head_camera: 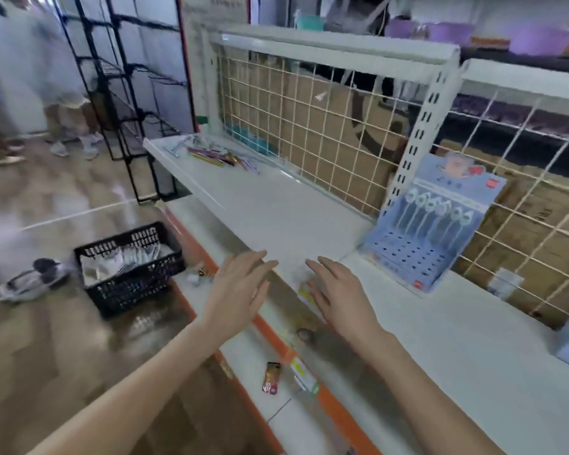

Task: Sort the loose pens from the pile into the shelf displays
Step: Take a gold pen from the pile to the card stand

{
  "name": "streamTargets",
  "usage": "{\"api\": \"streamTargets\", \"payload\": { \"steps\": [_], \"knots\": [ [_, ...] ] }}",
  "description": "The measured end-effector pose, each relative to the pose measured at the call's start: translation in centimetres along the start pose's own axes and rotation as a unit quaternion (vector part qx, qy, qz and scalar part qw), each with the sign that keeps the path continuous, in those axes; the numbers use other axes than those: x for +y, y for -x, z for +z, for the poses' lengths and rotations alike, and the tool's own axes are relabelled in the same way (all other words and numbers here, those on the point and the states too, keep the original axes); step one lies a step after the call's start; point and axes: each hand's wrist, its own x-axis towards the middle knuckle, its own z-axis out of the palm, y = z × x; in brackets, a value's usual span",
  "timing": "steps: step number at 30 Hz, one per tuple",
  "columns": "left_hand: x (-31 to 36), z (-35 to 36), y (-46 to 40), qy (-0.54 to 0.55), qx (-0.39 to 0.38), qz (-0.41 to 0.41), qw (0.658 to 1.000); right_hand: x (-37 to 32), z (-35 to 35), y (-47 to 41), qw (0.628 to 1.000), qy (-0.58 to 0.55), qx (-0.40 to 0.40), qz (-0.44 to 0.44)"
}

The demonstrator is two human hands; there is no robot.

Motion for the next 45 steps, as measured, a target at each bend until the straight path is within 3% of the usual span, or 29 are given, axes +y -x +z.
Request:
{"api": "streamTargets", "payload": {
  "steps": [8, 20, 29, 34, 45],
  "knots": [
    [-10.1, -4.0, 0.2, -0.013, 0.014, -0.078, 0.997, -3.6, 4.6, -8.7, 0.999, -0.028, -0.027, -0.018],
    [-27.8, -1.7, -6.5, -0.108, 0.002, -0.142, 0.984, -5.8, 16.1, -27.8, 0.992, -0.06, -0.103, -0.034],
    [-41.1, 1.0, -16.1, -0.076, -0.052, -0.162, 0.982, -4.7, 23.2, -44.3, 0.988, -0.06, -0.139, 0.015],
    [-44.6, 4.0, -19.3, -0.049, -0.073, -0.146, 0.985, -4.4, 25.6, -48.6, 0.984, -0.055, -0.162, 0.041],
    [-53.3, 9.7, -23.8, 0.018, -0.12, -0.138, 0.983, -3.8, 31.0, -56.1, 0.979, 0.027, -0.129, 0.154]
  ]
}}
